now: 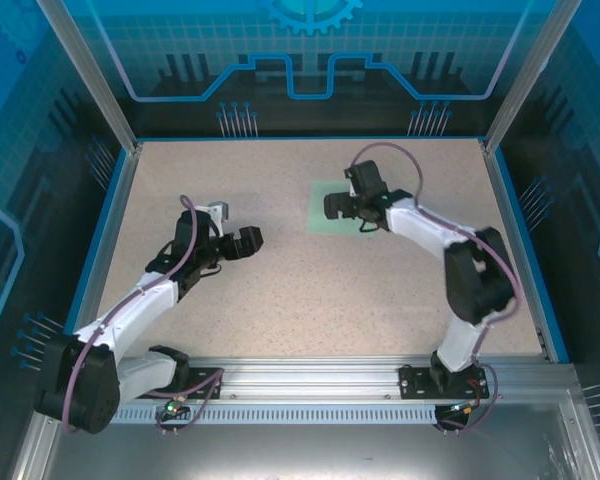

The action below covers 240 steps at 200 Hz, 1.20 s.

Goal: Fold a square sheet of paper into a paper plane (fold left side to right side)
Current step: Move the square sheet of paper to the center of the table.

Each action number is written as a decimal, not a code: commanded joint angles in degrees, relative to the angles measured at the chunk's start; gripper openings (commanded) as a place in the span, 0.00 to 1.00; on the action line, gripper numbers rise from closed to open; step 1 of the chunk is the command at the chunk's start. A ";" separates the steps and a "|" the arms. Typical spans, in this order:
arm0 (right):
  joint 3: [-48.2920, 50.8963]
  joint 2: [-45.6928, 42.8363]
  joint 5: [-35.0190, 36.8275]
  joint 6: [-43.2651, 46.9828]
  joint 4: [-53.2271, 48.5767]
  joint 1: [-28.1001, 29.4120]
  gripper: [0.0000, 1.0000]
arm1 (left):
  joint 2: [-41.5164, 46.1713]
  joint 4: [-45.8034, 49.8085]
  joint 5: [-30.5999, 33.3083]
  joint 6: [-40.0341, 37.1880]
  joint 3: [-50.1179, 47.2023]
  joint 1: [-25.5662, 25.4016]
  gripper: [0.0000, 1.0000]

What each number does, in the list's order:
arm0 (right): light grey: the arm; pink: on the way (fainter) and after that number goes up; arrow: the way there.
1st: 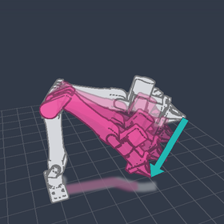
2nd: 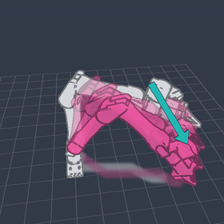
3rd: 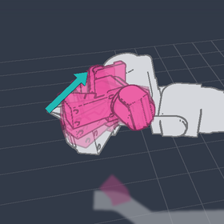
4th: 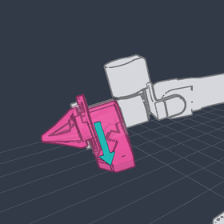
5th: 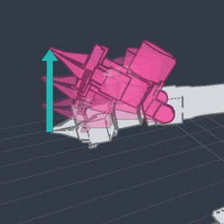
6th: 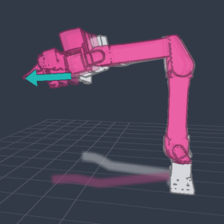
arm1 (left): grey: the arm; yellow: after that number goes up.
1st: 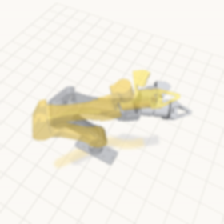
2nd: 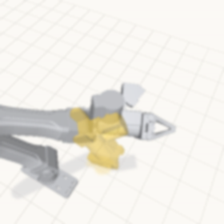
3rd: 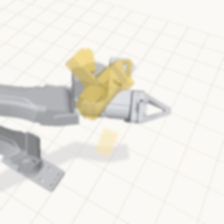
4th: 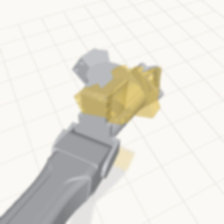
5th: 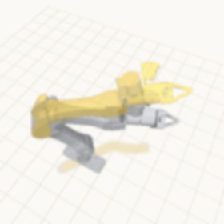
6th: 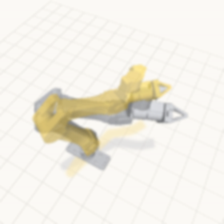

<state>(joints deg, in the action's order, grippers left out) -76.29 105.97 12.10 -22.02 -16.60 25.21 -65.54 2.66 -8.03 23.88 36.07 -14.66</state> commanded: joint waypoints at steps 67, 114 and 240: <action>-22.85 23.14 5.52 -8.95 -19.17 2.01 0.99 | -4.77 0.20 -1.71 1.80 3.95 -3.71 0.99; -16.97 20.44 4.75 -9.60 -19.71 4.31 0.99 | -5.30 0.72 -1.30 1.73 4.13 -3.66 0.99; 7.52 0.97 2.32 -21.04 -14.06 17.62 0.99 | -10.22 2.47 -8.33 5.19 5.62 -4.04 0.89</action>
<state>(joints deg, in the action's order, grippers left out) -70.46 110.08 15.99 -41.06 -30.41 42.04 -72.44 3.84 -11.22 27.29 39.64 -18.11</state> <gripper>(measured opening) 0.992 0.932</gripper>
